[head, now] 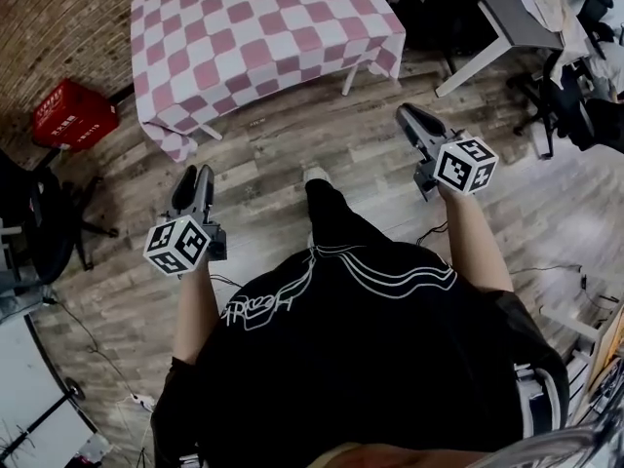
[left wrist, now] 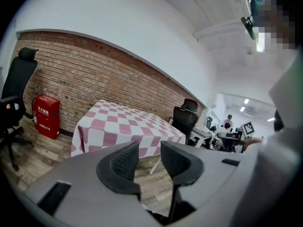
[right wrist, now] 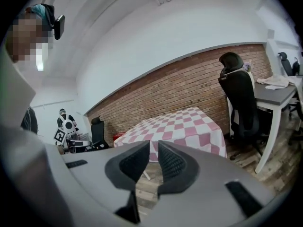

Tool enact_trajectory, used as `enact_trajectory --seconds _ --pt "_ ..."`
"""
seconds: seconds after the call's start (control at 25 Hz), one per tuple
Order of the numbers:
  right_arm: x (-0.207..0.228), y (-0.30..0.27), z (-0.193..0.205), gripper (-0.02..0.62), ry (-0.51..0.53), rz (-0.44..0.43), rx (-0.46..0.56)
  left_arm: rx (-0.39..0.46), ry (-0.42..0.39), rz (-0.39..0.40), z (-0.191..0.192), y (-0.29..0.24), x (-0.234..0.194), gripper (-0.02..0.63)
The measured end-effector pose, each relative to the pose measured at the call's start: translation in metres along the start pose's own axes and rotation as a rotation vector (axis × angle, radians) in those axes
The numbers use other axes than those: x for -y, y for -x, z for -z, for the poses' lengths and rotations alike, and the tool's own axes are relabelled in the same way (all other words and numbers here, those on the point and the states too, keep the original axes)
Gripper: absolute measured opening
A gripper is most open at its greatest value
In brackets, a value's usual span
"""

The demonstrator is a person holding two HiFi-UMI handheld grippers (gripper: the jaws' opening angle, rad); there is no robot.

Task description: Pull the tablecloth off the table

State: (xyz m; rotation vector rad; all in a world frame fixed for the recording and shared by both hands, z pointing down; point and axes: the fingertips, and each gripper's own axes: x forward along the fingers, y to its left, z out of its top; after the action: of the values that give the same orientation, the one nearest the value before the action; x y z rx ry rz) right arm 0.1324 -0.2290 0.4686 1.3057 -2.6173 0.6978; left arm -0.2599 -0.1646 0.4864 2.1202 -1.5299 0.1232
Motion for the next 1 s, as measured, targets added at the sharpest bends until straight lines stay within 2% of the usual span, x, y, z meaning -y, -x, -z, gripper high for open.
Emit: enact_trajectory --seconds 0.12,0.24,0.52,0.76,0.92,1.0 --pt "0.034 -0.019 -0.006 0.074 0.004 0.03 -0.011 -0.007 0.011 -0.056 -0.003 -0.016 -0.025 0.154" --pt "0.071 -0.042 -0.016 0.095 0.007 0.068 -0.013 -0.045 0.021 -0.108 -0.005 -0.036 -0.05 0.203" --pt "0.164 -0.102 -0.006 0.149 0.013 0.172 -0.072 -0.067 0.046 -0.256 -0.004 -0.08 -0.125 0.231" --pt "0.221 -0.143 0.007 0.201 -0.117 0.241 -0.095 -0.06 0.063 -0.413 -0.005 -0.099 -0.196 0.256" --pt "0.251 -0.167 0.014 0.21 -0.18 0.268 -0.108 -0.071 0.049 -0.45 -0.006 -0.116 -0.234 0.257" --pt "0.264 -0.179 0.019 0.216 -0.157 0.286 -0.142 -0.087 0.043 -0.476 -0.003 -0.123 -0.252 0.256"
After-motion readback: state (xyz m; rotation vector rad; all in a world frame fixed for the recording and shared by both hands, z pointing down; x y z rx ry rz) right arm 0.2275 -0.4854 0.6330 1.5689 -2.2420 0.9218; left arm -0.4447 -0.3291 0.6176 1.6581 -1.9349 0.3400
